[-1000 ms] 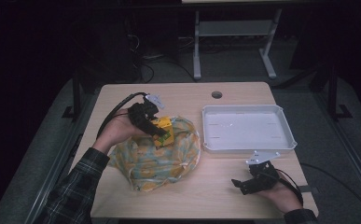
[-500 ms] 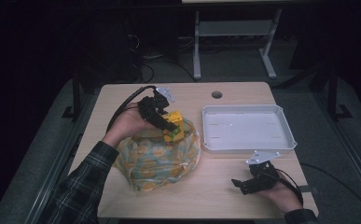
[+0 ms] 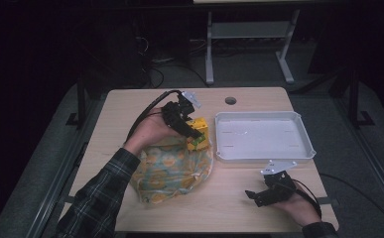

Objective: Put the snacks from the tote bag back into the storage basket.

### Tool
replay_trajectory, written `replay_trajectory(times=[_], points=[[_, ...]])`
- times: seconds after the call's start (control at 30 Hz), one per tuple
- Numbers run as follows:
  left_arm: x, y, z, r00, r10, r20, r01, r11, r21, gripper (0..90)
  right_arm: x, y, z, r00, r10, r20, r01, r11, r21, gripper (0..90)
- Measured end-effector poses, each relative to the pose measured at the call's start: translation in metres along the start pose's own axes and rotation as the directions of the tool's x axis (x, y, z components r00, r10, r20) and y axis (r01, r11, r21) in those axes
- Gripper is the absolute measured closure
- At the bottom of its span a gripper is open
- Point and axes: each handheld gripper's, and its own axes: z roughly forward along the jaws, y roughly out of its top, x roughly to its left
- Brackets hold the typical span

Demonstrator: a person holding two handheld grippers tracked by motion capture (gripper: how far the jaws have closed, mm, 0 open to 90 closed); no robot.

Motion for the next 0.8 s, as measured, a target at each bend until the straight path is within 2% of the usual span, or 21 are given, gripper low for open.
replay_trajectory(times=[0.4, 0.8], points=[[-0.006, 0.026, 0.022, 1.0, -0.002, 0.0, 0.002, 1.0, -0.009, 50.4, 0.001, 0.001, 0.0, 1.0, 0.002, -0.01, -0.002, 1.0, -0.004, 6.3], [-0.008, 0.041, 0.042, 0.9998, -0.015, 0.013, 0.015, 0.9997, -0.02, 50.4, 0.001, 0.001, -0.001, 0.9999, 0.002, -0.014, -0.002, 1.0, -0.007, 6.3]])
